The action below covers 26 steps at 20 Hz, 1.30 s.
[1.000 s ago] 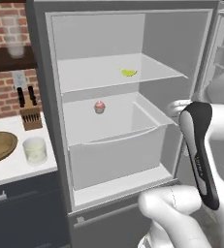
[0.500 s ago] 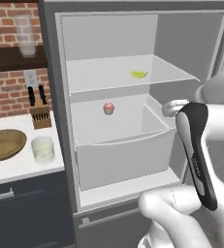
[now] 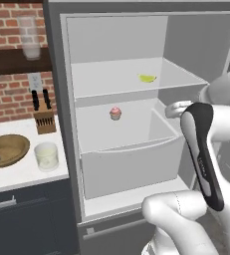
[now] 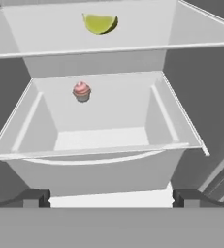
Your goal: Grab a lemon wedge from the fridge and one ice cube from the ice bowl, and put them in the glass of lemonade.
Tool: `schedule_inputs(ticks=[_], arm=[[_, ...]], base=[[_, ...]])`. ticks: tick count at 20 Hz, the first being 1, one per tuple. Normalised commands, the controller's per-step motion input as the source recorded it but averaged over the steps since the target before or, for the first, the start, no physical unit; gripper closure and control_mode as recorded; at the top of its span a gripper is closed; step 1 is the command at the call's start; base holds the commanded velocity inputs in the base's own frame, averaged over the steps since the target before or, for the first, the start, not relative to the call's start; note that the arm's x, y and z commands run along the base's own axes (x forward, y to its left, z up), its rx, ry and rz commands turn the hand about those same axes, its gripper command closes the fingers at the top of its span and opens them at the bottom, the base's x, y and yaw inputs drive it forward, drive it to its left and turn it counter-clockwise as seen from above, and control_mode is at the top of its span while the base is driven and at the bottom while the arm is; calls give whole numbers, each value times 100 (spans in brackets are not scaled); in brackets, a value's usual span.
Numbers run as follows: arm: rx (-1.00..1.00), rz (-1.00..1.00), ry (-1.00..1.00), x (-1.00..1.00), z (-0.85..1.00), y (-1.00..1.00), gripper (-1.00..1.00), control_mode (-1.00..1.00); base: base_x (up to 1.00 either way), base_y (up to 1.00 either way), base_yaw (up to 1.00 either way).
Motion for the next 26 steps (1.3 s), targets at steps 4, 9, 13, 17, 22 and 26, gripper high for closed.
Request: schedule_inputs(ticks=[4, 9, 13, 17, 22, 26], arm=[[0, 13, -12, 0, 9, 0, -100, -100], [3, 13, -17, 0, 36, 0, -100, -100], [8, 14, -19, 0, 45, 14, -100, -100], [4, 26, -20, -1, 85, 2, -100, -100], [1, 29, -24, 5, 100, 0, -100, -100], [-11, 9, 1, 54, 59, 4, -100, -100]], base=[[0, 0, 0], [0, 0, 0], [0, 0, 0], [0, 0, 0], [0, 0, 0], [0, 0, 0]])
